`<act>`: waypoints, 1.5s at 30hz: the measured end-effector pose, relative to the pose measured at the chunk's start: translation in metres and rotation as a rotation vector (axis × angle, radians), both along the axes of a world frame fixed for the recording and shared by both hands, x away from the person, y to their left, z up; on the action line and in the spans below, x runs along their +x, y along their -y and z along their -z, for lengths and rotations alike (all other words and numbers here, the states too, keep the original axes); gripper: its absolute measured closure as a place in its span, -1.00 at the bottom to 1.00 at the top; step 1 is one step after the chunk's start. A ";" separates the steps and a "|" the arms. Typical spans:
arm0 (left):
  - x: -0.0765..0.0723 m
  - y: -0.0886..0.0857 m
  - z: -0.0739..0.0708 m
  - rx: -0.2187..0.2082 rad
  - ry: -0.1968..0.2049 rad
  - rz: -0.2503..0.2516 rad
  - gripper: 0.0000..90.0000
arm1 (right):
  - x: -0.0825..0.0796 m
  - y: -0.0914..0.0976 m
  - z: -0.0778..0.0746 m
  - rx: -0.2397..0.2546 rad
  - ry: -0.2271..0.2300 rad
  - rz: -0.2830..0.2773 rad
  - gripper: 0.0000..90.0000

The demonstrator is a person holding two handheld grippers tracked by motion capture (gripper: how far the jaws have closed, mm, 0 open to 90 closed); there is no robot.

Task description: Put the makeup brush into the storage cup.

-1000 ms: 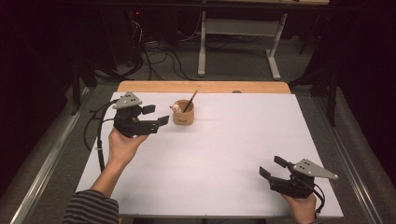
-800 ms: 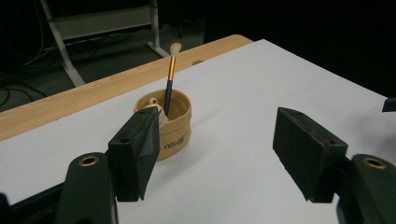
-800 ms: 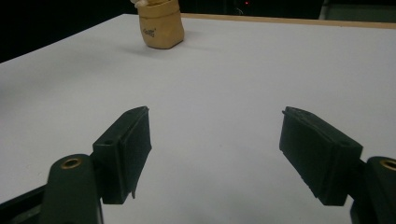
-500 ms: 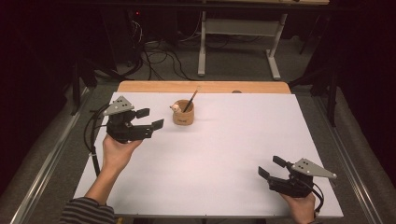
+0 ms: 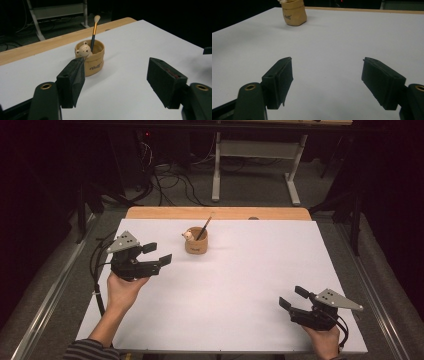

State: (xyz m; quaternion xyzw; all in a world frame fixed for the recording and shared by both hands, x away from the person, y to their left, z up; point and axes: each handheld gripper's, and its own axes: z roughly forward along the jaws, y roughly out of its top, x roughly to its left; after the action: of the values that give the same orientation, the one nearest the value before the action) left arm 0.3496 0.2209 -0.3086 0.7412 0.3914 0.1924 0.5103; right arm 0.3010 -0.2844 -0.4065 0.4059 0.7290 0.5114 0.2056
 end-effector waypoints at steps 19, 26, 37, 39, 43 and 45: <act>-0.023 -0.009 0.015 -0.051 0.025 0.000 -0.30 | 0.000 -0.001 0.000 -0.011 0.004 0.001 -0.41; -0.028 -0.012 0.019 -0.063 0.019 -0.001 -0.30 | -0.001 -0.002 0.000 -0.014 0.004 -0.001 -0.41; -0.035 -0.014 0.026 -0.078 0.011 0.007 -0.30 | -0.002 -0.003 0.000 -0.007 0.006 -0.004 -0.41; -0.036 -0.015 0.026 -0.081 0.012 0.006 -0.30 | -0.002 -0.003 0.000 -0.010 0.008 -0.007 -0.41; -0.038 -0.015 0.029 -0.086 0.009 0.003 -0.30 | -0.002 -0.003 0.000 -0.014 0.012 -0.012 -0.41; -0.039 -0.015 0.031 -0.089 0.006 0.005 -0.30 | -0.002 -0.002 0.000 -0.012 0.011 -0.010 -0.41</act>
State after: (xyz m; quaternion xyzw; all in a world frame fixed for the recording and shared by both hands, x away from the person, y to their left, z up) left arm 0.3102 0.2354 -0.3393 0.7180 0.3963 0.1757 0.5445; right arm 0.2992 -0.2820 -0.4063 0.3980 0.7330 0.5103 0.2095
